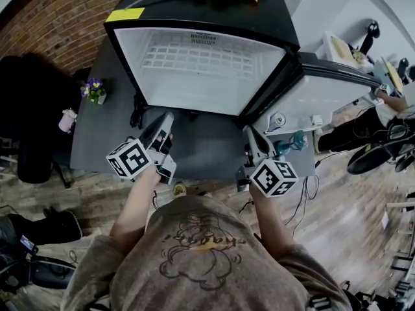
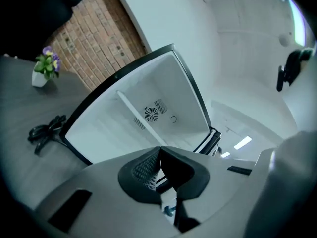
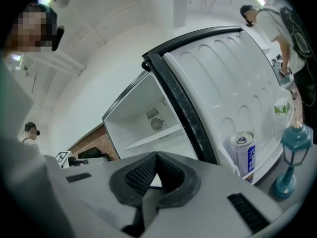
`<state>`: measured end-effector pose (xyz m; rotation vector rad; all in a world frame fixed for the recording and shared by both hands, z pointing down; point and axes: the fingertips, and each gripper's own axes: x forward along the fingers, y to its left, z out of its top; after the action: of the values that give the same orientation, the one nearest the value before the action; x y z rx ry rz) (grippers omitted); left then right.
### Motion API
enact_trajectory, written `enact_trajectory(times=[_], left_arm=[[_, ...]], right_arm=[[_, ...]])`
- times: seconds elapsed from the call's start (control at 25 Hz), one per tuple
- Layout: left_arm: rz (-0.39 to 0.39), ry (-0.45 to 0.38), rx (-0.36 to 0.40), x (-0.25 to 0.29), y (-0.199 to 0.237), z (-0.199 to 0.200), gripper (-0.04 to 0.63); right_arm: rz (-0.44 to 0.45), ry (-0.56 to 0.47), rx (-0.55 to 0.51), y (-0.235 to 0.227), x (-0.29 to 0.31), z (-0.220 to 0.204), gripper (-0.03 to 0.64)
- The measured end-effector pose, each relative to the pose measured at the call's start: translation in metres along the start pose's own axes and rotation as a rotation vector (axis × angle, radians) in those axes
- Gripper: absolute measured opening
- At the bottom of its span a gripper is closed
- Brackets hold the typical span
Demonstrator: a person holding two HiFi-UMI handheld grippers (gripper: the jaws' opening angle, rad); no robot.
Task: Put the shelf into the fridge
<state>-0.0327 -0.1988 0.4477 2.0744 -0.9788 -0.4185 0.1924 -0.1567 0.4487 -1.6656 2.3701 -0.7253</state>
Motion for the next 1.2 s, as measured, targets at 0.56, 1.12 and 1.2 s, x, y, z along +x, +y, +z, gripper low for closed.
enact_trajectory(times=[0.56, 1.12, 1.2], left_arm=[[0.078, 0.028, 0.529, -0.018, 0.004, -0.009, 0.029], [0.12, 0.025, 0.589, -0.02, 0.017, -0.02, 0.029], [0.118, 0.017, 0.583, -0.019, 0.016, -0.018, 0.029]], right_arm=[[-0.011, 0.059, -0.265, 0.002, -0.008, -0.031, 0.0], [-0.063, 0.055, -0.29, -0.006, -0.009, -0.049, -0.001], [-0.063, 0.053, -0.288, -0.006, -0.009, -0.049, -0.002]])
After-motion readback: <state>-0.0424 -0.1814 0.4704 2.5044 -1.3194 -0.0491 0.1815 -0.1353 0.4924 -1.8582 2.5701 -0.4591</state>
